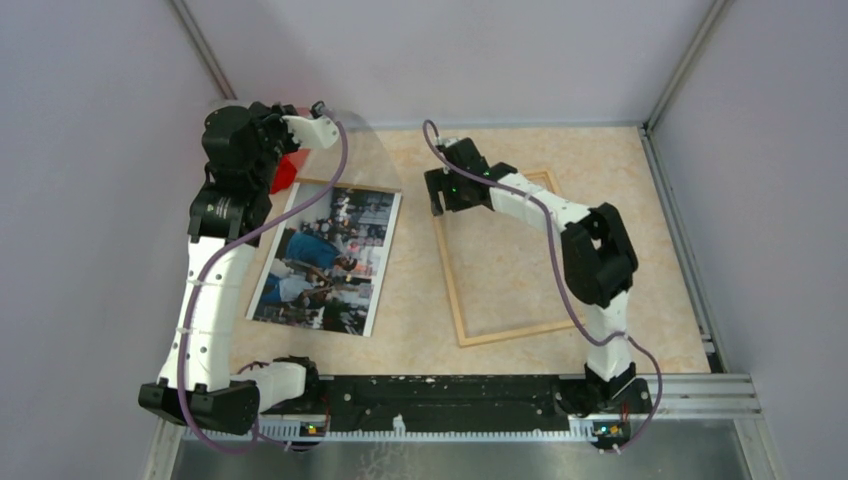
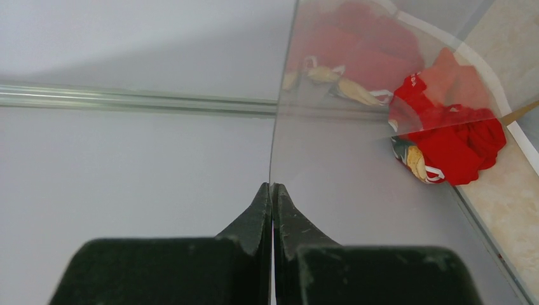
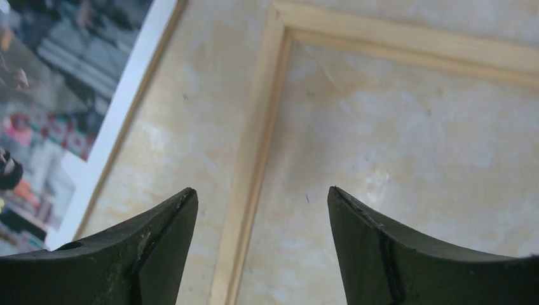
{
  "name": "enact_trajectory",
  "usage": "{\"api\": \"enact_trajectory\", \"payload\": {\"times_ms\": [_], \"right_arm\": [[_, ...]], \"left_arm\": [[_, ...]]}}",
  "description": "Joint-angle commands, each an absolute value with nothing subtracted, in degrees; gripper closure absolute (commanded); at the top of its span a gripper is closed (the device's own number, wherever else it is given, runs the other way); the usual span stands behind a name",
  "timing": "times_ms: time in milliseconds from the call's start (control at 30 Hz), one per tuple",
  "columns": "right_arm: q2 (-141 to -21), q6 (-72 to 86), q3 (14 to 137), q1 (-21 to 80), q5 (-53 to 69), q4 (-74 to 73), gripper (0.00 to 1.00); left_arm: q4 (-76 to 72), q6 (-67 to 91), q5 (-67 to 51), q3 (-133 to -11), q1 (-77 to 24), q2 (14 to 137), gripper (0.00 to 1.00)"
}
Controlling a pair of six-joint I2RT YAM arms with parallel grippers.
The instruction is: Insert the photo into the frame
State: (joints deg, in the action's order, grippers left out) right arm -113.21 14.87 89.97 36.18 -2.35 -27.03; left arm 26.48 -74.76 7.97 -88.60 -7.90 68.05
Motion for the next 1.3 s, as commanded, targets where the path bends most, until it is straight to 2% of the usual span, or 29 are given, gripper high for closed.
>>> {"api": "enact_trajectory", "payload": {"times_ms": [0,267,533,700,767,1033,1267], "right_arm": [[-122.99,14.5,100.31,37.52,-4.28,-29.1,0.27],[-131.84,12.35,109.15,37.53,-6.43,-31.74,0.4],[-130.98,4.6,105.44,40.06,-4.01,-25.43,0.51],[-130.08,-3.59,105.41,40.7,2.54,-24.76,0.85],[-129.29,-6.47,104.7,41.16,5.56,-25.84,0.91],[-120.64,-7.99,90.93,43.23,8.16,-23.82,0.96],[-108.15,-0.84,71.1,46.71,9.51,-16.94,0.96]], "left_arm": [[21.11,-76.18,9.53,-88.34,-7.56,68.27,1.0],[20.47,-79.08,10.97,-87.7,-7.58,68.21,1.0],[20.66,-78.64,11.16,-87.77,-7.56,68.3,1.0],[20.83,-78.61,11.25,-87.57,-7.58,68.08,1.0],[20.8,-78.74,11.33,-87.57,-7.56,67.95,1.0],[20.8,-78.84,11.0,-87.54,-7.56,67.76,1.0],[21.76,-78.9,10.03,-87.11,-7.56,67.29,1.0]]}}
